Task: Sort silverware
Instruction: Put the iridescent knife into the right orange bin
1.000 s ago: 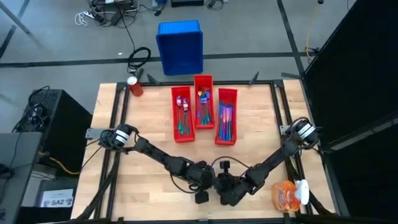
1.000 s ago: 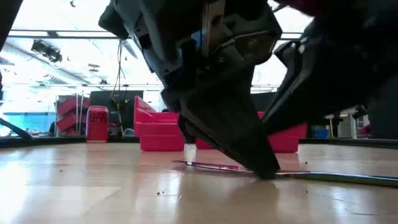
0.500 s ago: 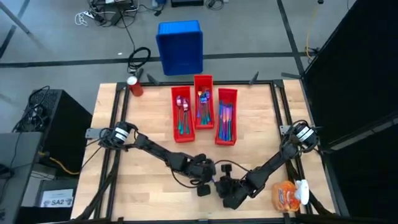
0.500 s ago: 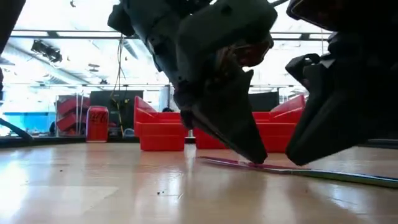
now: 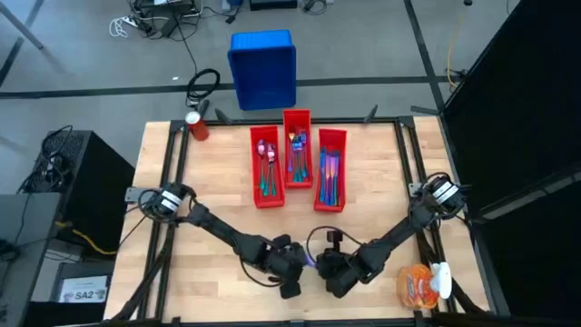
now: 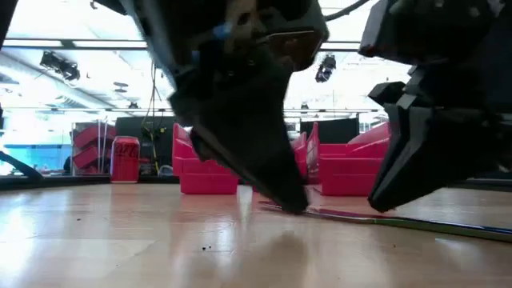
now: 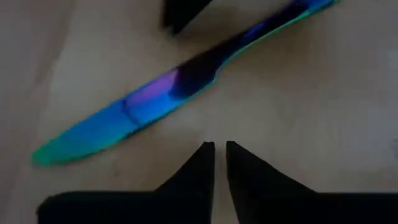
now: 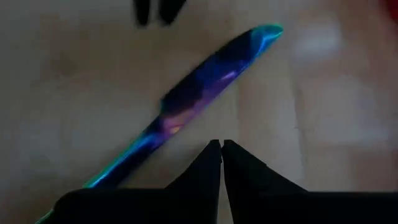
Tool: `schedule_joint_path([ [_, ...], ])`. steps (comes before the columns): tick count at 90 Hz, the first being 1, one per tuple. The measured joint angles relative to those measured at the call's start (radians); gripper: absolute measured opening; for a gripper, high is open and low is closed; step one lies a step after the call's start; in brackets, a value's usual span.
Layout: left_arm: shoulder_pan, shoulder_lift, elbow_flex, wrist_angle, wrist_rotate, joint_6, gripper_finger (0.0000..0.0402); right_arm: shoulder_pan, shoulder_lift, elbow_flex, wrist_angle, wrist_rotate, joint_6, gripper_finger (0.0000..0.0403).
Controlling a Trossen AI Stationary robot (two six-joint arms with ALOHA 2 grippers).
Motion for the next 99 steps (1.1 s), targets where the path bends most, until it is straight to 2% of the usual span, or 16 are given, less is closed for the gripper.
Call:
schedule_joint_path([
  [8,-0.002,0.011,0.000,-0.012,-0.042,-0.036,0.0068,-0.008,0.000,0.000,0.003,-0.042,0.007,0.0000],
  [21,0.010,0.045,0.004,0.012,-0.041,-0.062,0.0123,-0.017,0.000,0.001,0.011,-0.068,0.009,0.0000],
  [33,0.025,0.064,0.006,0.020,-0.032,-0.081,0.0153,-0.034,0.009,0.001,0.035,-0.098,0.008,0.0000],
  [58,0.051,0.071,0.003,0.067,-0.040,-0.091,0.0158,-0.063,0.044,0.004,0.100,-0.138,-0.020,0.0000],
  [75,0.071,0.075,-0.001,0.166,-0.047,-0.042,0.0158,-0.065,0.047,0.003,0.118,-0.144,-0.026,0.0000],
  [99,0.070,0.075,-0.001,0.166,-0.026,-0.032,0.0158,-0.065,0.048,0.002,0.120,-0.143,-0.021,0.0000],
])
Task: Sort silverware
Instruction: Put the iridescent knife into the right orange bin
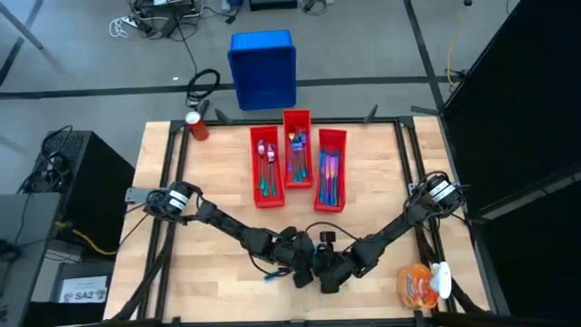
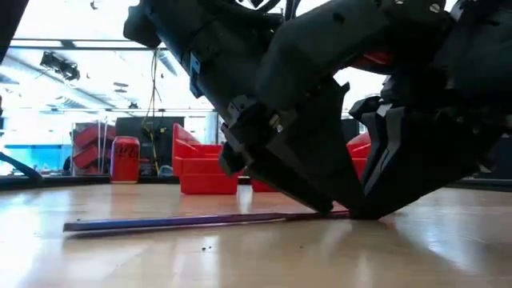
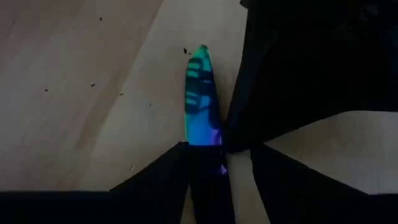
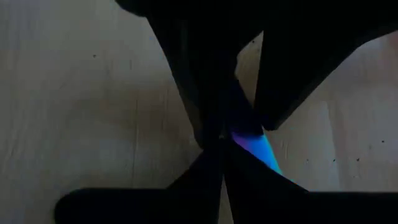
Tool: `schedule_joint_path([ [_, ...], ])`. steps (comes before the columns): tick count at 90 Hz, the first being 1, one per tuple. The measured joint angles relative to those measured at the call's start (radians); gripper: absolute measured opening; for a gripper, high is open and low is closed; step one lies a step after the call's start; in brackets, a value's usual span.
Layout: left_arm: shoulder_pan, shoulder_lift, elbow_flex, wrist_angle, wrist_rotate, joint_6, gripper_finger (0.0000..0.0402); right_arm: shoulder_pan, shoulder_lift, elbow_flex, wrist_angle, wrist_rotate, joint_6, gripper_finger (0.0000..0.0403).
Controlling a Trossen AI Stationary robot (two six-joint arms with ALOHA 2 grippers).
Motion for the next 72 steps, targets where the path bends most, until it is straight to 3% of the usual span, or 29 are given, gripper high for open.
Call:
schedule_joint_path([
  [49,0.017,-0.019,0.005,-0.111,0.038,0.000,0.0158,0.005,0.002,-0.001,0.013,0.006,0.013,0.0000],
  [72,0.016,-0.100,-0.005,-0.240,0.024,-0.006,0.0158,0.005,0.002,-0.001,0.013,0.004,0.012,0.0000],
])
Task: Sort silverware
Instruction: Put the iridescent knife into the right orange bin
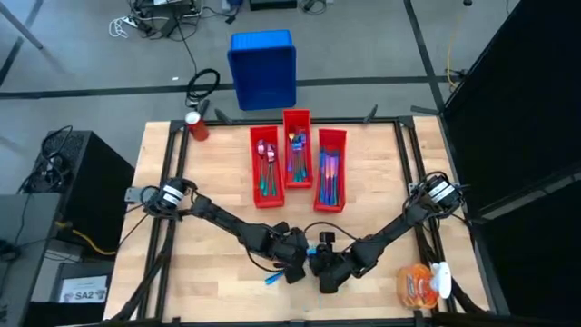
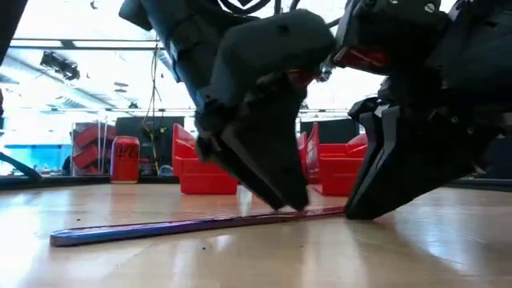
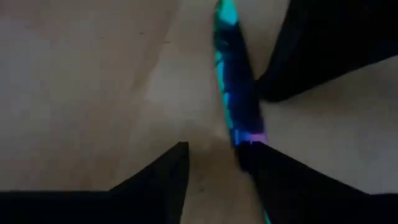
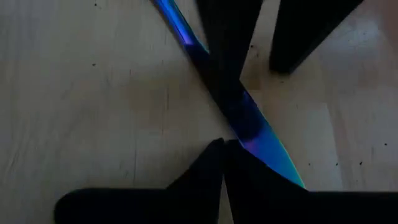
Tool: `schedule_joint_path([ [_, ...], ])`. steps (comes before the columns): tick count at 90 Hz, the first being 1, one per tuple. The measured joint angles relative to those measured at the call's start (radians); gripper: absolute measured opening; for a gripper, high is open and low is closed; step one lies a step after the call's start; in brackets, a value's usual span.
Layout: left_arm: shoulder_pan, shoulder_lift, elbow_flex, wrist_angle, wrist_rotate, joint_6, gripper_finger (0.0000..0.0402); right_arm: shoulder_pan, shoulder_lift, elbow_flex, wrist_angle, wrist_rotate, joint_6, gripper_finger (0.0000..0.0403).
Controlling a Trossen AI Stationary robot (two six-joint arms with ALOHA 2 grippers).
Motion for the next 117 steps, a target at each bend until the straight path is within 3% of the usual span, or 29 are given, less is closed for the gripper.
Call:
schedule_joint_path([
  [14,0.000,-0.019,0.002,-0.023,-0.007,-0.005,0.0158,0.000,0.000,0.000,0.002,0.000,-0.001,0.0000],
  [50,0.032,0.091,0.008,0.149,0.226,-0.016,0.0158,-0.022,0.001,-0.002,0.055,-0.018,-0.027,0.0000],
  [90,0.032,0.078,0.003,0.211,0.248,0.052,0.0158,-0.025,0.001,-0.001,0.063,-0.004,-0.035,0.0000],
  [117,0.032,0.077,0.009,0.173,0.262,0.043,0.0158,0.003,0.006,-0.002,0.089,0.121,-0.104,0.0000],
])
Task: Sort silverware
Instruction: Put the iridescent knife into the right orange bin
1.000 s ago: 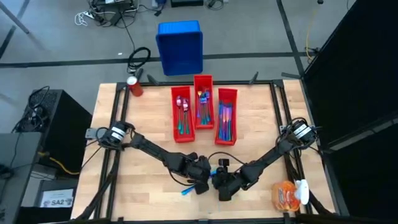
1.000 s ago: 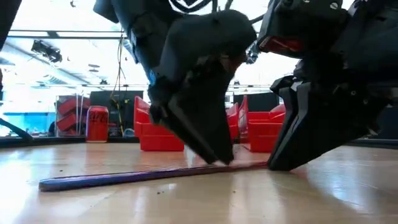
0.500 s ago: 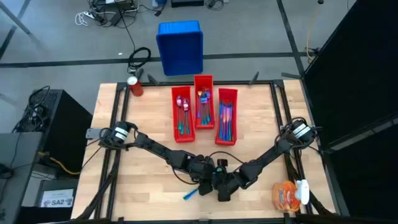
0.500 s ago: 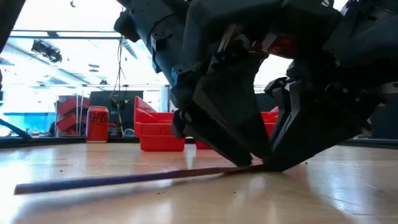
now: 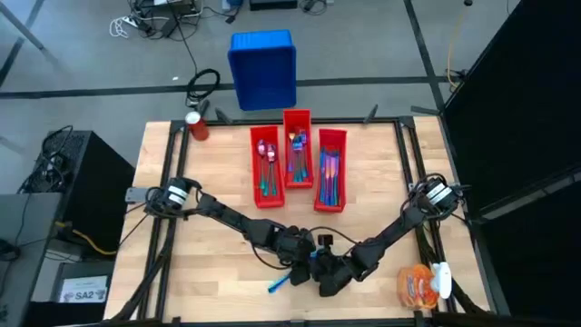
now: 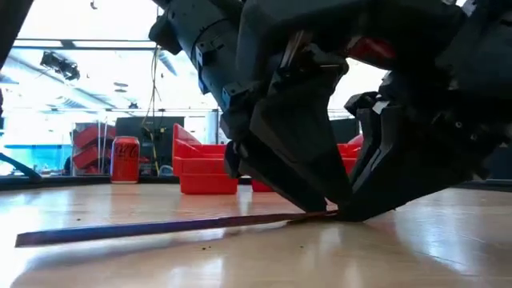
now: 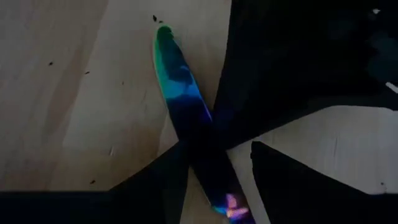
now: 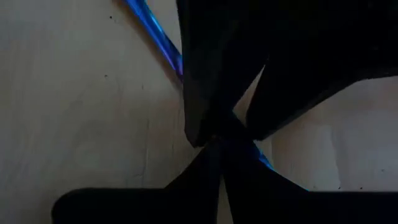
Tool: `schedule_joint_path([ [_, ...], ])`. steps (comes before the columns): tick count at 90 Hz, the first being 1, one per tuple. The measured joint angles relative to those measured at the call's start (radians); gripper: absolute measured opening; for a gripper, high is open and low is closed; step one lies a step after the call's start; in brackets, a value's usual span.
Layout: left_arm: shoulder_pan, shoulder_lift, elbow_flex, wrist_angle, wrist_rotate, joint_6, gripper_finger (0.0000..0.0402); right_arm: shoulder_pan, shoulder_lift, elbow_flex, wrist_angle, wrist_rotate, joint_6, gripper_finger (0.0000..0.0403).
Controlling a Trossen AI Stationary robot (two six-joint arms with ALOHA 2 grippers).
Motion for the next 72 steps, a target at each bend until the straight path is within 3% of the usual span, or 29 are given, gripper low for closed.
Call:
schedule_joint_path([
  [18,0.000,0.000,0.000,-0.011,0.016,-0.004,0.0158,0.011,0.001,0.000,0.036,0.104,-0.058,0.0000],
  [52,0.002,0.000,0.000,-0.027,0.021,0.014,0.0156,0.008,0.000,0.000,0.033,0.092,-0.065,0.0000],
  [61,0.002,-0.001,0.001,-0.046,0.001,0.015,0.0136,0.008,0.000,0.000,0.033,0.091,-0.065,0.0000],
  [72,0.001,-0.001,0.001,-0.095,-0.014,0.013,0.0085,0.007,0.000,0.000,0.032,0.089,-0.064,0.0000],
])
